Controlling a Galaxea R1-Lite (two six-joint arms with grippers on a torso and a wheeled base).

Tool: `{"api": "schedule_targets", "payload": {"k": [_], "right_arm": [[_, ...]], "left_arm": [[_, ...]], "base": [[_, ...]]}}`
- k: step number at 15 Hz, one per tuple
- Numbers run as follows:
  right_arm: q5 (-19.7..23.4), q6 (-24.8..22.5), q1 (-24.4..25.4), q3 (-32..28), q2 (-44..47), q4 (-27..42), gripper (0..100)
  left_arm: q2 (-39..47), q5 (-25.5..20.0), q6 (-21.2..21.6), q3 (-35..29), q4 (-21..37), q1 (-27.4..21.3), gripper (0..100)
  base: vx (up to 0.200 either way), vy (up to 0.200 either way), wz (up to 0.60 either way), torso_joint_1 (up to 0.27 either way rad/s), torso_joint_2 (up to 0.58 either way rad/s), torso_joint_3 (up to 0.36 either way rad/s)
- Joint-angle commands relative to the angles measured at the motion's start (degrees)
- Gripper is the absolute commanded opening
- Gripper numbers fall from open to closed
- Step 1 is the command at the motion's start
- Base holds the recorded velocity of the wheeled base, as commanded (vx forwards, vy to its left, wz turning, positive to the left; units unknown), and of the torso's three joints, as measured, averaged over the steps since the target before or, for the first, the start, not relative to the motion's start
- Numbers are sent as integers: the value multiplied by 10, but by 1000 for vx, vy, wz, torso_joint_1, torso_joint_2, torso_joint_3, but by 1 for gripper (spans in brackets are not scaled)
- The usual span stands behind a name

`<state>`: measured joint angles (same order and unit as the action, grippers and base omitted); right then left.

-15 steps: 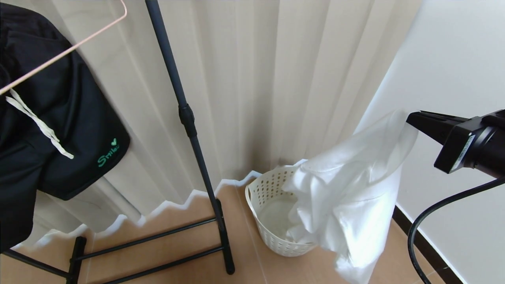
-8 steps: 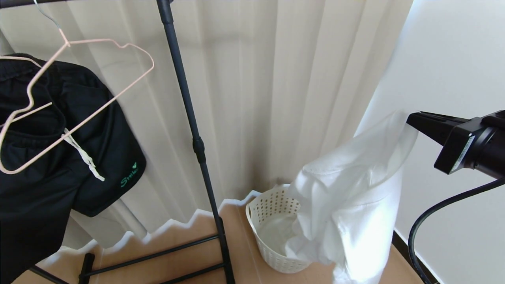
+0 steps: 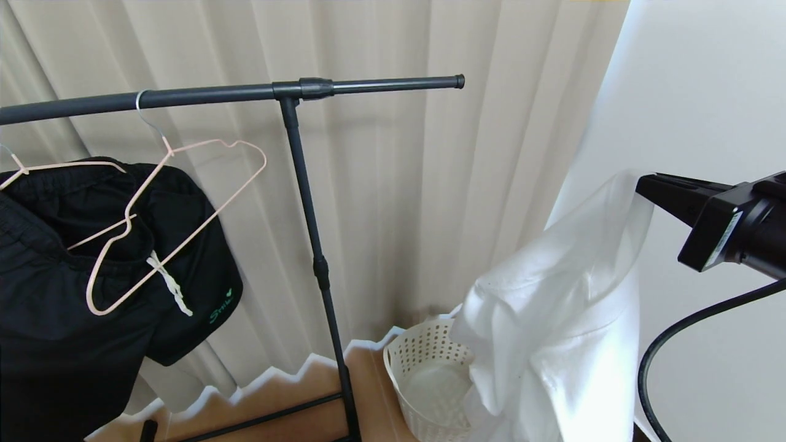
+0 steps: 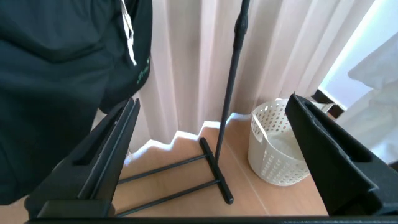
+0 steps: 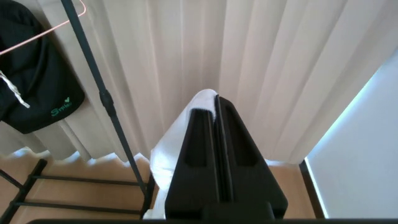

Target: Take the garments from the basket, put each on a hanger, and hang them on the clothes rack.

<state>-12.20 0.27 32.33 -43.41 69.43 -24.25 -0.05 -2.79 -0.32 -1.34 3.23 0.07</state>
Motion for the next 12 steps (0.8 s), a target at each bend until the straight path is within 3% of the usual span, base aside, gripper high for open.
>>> {"api": "schedule_targets", "payload": {"k": [1, 6, 12], "right_arm": [[0, 0, 0, 0, 1, 0, 0], [0, 0, 0, 1, 2, 0, 0], [0, 0, 0, 3, 1, 0, 0]], "left_arm": [[0, 0, 0, -1, 0, 0, 100], [0, 1, -1, 0, 0, 0, 100], [0, 0, -1, 0, 0, 0, 100]], "base": [[0, 0, 0, 222, -549, -339], [0, 0, 0, 237, -592, -347], [0, 0, 0, 170, -402, -228]]}}
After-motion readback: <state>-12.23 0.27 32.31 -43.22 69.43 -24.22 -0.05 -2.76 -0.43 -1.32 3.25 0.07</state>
